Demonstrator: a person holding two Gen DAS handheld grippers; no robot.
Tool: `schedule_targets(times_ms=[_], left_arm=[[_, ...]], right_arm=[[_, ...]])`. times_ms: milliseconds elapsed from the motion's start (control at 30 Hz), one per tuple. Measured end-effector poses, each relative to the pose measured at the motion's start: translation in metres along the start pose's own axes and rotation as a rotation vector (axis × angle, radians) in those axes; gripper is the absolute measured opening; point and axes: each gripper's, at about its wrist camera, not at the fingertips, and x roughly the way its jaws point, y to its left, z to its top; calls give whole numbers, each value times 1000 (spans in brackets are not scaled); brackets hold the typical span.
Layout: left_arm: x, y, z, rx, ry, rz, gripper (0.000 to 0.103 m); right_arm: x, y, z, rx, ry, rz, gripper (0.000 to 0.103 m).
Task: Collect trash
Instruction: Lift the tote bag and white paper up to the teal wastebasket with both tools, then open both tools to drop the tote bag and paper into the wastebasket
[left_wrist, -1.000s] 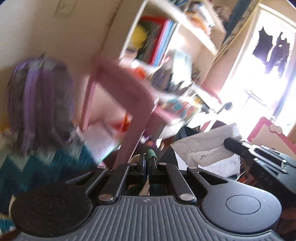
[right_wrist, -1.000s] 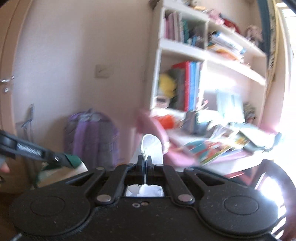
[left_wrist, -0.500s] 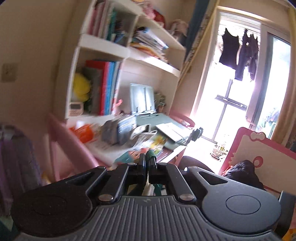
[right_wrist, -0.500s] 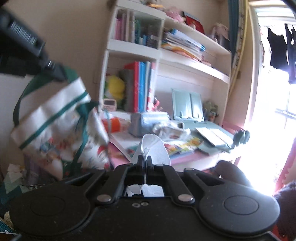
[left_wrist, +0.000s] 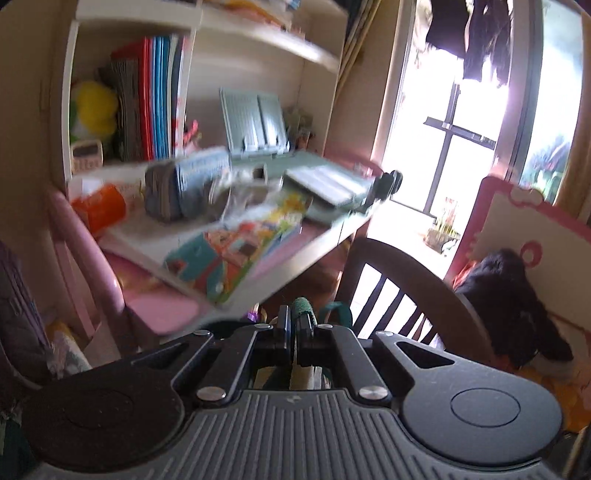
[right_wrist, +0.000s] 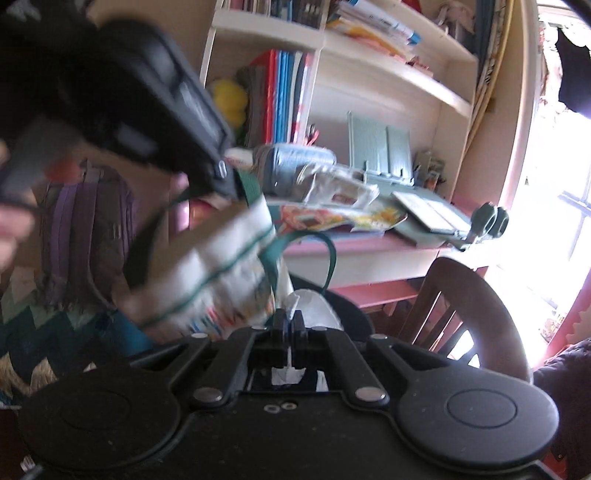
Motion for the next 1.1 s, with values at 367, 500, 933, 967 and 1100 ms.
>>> schedule_targets(times_ms=[367,500,933,967,1100], left_arm=[[68,10,-57,71,203,112,3],[78,9,-70,90,258,120,3],[69,6,-83,76,266,85,44],[66,5,-83,82,255,87,62],[53,3,-82,102,206,94,71]], right_arm=[[19,27,-18,-61,71,55,11],[20,25,-22,-43,98,46,18],[15,14,-29,6,114,30,49],[14,14,-28,8,113,27,50],[7,13,-27,20,107,28,54]])
